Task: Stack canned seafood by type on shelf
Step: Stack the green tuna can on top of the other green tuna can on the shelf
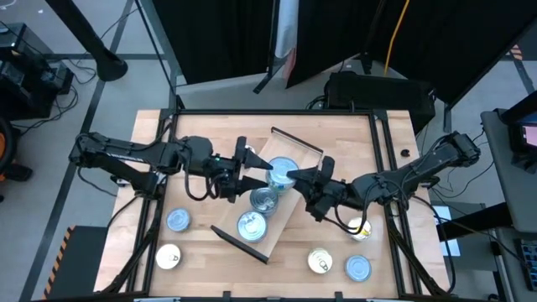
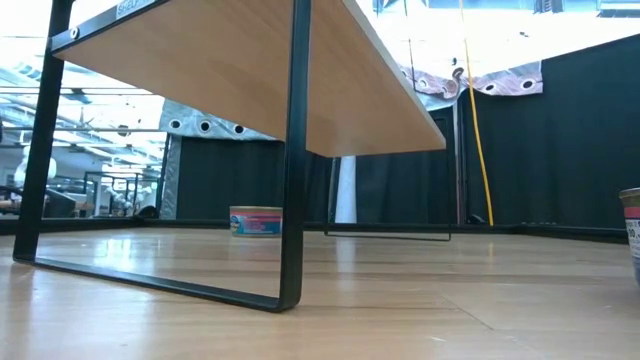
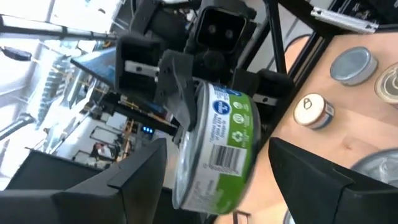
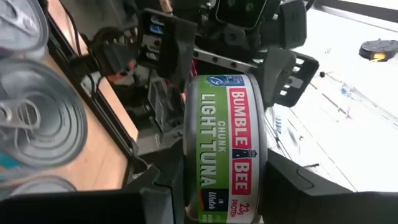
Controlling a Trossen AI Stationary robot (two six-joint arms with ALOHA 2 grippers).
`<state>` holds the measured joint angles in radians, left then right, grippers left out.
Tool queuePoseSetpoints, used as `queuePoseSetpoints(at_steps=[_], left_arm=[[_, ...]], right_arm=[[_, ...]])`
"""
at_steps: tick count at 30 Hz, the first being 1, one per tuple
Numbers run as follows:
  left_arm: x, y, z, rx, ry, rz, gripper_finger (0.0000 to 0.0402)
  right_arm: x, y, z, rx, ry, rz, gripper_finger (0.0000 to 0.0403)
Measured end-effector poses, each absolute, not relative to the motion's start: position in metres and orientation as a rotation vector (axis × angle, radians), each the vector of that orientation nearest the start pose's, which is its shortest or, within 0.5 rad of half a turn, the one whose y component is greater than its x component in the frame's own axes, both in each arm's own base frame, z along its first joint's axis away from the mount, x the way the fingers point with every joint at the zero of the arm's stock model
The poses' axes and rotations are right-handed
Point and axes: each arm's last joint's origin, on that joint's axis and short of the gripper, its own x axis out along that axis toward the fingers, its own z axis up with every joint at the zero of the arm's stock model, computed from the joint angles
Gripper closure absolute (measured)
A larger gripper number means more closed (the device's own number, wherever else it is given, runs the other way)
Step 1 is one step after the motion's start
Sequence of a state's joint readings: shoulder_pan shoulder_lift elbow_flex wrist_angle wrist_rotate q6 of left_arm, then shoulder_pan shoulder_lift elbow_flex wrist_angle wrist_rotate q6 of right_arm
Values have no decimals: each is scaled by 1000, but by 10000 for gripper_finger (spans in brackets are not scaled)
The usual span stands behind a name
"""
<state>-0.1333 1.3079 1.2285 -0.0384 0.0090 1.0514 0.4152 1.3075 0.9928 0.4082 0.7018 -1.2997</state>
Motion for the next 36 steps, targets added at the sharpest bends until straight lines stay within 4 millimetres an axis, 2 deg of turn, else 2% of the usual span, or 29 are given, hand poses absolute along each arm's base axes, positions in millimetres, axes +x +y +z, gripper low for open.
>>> queuePoseSetpoints(at_steps=[5, 12, 16, 20, 26, 36], left_arm=[[286, -44, 393, 951, 58, -122, 121], [251, -54, 413, 623, 91, 75, 120], [229, -56, 412, 465, 165, 58, 120], [217, -58, 409, 343, 227, 39, 120], [218, -64, 403, 286, 270, 16, 120], [225, -73, 396, 300, 298, -14, 120]], right_arm=[[273, 102, 347, -1260, 178, -344, 271], [272, 100, 331, -1283, 349, -329, 271], [270, 98, 319, -1270, 431, -278, 271], [269, 95, 311, -1245, 489, -259, 271], [271, 89, 307, -1197, 497, -201, 271], [274, 77, 300, -1208, 553, -127, 270]])
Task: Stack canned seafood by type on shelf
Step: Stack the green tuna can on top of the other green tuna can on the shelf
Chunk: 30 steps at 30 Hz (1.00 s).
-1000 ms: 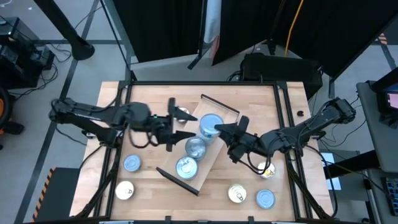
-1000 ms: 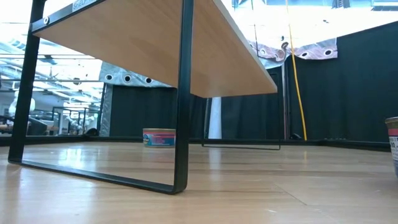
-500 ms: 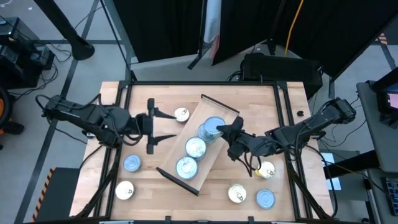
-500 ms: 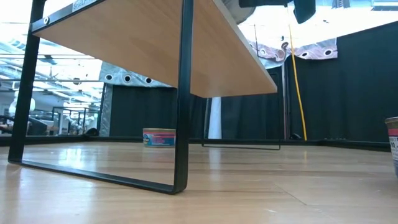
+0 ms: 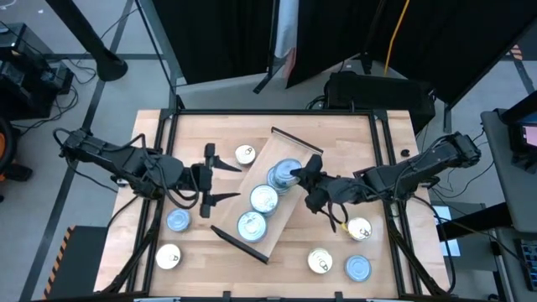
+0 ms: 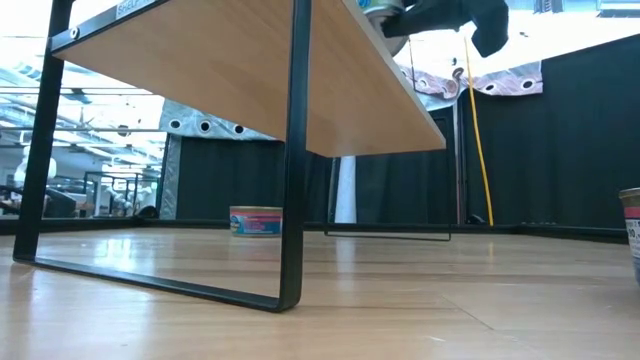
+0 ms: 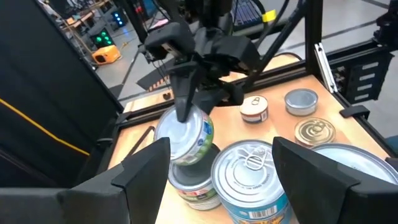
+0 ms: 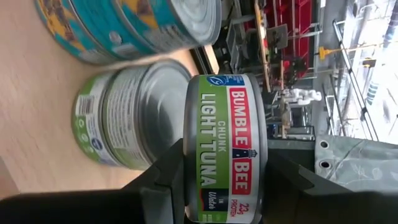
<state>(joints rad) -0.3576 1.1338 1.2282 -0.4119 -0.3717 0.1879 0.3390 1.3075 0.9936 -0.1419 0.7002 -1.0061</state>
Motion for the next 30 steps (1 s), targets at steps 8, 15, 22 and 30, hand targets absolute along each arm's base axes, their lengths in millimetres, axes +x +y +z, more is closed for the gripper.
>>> queuePoseSetpoints(at_steps=[8, 15, 22, 30], left_arm=[[225, -73, 396, 299, 296, -13, 120], [225, -73, 396, 298, 296, -13, 120], [225, -73, 396, 295, 296, -12, 120], [225, -74, 396, 269, 297, -40, 120]], right_arm=[[275, 73, 298, -1195, 537, -35, 270], [276, 69, 298, -1187, 547, -50, 267], [279, 64, 298, -1093, 513, 2, 204], [282, 56, 299, -986, 483, 21, 166]])
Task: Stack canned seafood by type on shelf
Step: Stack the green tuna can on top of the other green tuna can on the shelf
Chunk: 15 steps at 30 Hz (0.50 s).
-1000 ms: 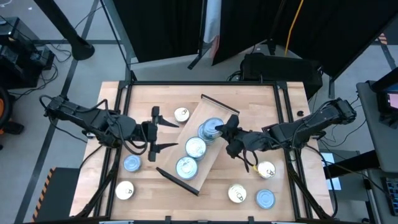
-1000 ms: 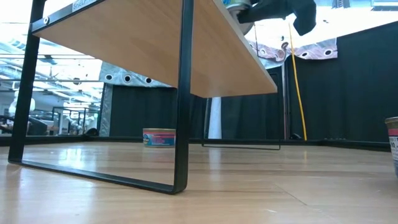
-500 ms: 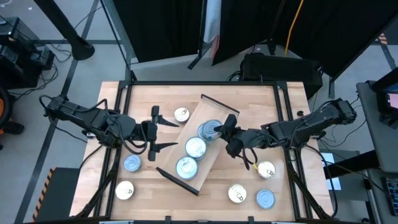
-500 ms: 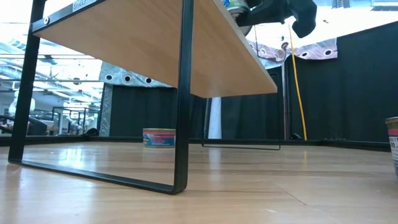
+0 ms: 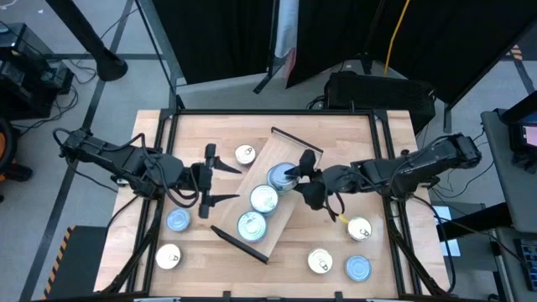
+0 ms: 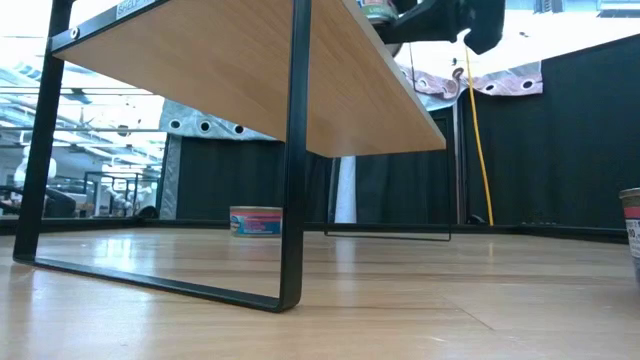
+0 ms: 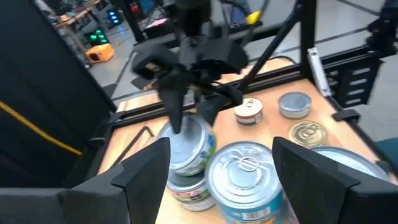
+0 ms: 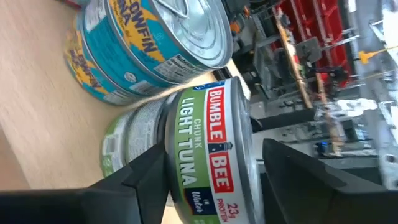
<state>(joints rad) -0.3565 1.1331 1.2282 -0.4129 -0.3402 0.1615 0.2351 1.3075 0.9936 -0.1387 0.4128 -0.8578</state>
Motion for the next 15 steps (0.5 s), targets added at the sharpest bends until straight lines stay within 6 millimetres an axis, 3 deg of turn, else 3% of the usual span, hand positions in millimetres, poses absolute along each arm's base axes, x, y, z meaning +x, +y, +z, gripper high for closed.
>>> queuePoseSetpoints(at_steps=[7, 15], left_arm=[[231, -77, 391, 269, 317, -78, 120], [240, -80, 383, 255, 348, -84, 120]], right_arm=[[283, 46, 300, -865, 449, 88, 165], [283, 37, 317, -750, 410, 170, 165]])
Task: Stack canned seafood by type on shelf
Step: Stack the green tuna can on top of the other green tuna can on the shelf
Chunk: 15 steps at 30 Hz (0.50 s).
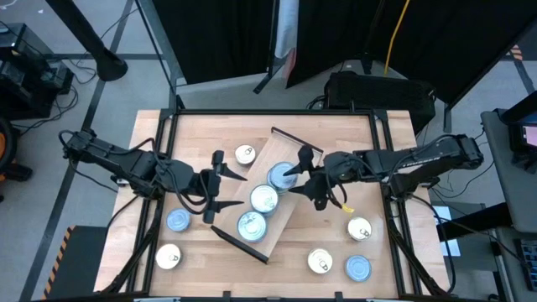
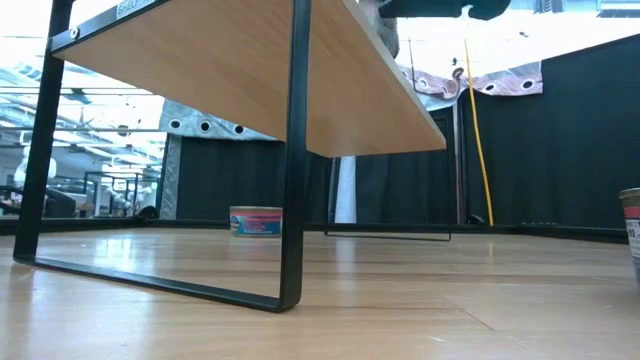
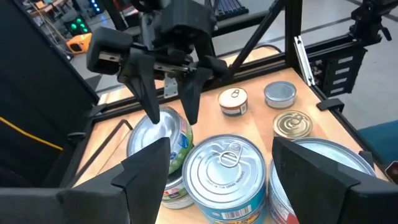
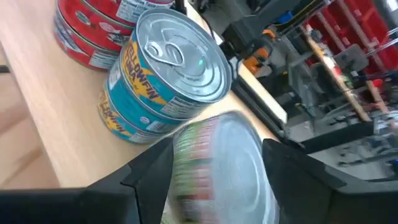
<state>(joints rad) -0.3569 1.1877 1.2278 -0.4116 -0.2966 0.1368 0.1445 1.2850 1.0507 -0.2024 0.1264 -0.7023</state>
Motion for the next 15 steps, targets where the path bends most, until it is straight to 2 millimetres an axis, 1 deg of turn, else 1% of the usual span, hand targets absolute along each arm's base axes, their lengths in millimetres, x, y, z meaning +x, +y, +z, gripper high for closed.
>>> queuePoseSetpoints(at_steps=[3, 7, 15], left_arm=[[240, -81, 384, 231, 348, -86, 120], [240, -81, 384, 217, 348, -84, 120], [239, -84, 384, 179, 349, -106, 120]], right_arm=[[283, 34, 320, -711, 396, 197, 165], [284, 31, 319, -705, 409, 188, 165], [282, 34, 317, -712, 430, 197, 165]])
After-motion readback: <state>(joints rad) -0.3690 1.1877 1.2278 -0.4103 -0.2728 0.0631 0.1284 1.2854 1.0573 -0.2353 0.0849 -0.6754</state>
